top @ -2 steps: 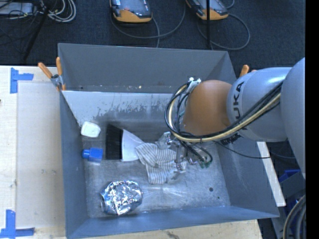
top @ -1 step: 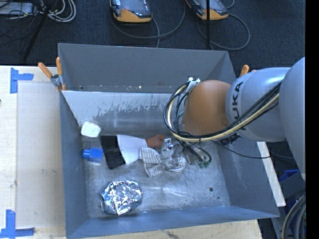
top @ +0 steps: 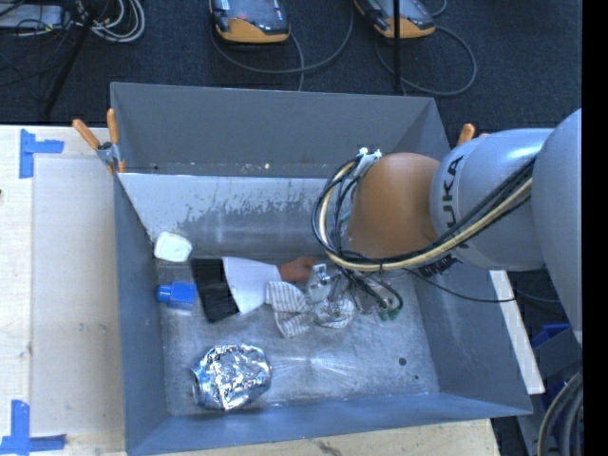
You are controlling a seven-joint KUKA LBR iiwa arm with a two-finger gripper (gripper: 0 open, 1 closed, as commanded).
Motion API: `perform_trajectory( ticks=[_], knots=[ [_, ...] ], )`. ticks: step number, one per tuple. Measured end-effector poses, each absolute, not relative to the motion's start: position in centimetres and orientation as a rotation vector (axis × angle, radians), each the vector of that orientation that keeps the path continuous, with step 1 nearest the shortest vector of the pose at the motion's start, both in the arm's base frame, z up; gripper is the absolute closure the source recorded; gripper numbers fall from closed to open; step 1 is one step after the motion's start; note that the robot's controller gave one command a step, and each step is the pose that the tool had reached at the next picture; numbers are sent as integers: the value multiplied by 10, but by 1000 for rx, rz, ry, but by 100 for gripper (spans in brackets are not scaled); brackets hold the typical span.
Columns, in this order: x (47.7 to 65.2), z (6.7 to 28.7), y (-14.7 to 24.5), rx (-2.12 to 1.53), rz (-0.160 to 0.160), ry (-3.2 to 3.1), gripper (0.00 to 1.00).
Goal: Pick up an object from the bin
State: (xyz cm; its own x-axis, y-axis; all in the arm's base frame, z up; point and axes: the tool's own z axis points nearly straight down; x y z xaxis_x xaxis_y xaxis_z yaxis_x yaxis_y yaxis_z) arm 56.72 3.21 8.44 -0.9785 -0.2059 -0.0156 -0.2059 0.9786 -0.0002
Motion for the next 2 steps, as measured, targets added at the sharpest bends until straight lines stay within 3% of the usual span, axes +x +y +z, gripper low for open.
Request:
perform_trajectory(
  ticks=[1,2],
  knots=[
    [566,87,32,-324,2,3115,100],
    [562,105,32,-326,1,3130,100]
  ],
)
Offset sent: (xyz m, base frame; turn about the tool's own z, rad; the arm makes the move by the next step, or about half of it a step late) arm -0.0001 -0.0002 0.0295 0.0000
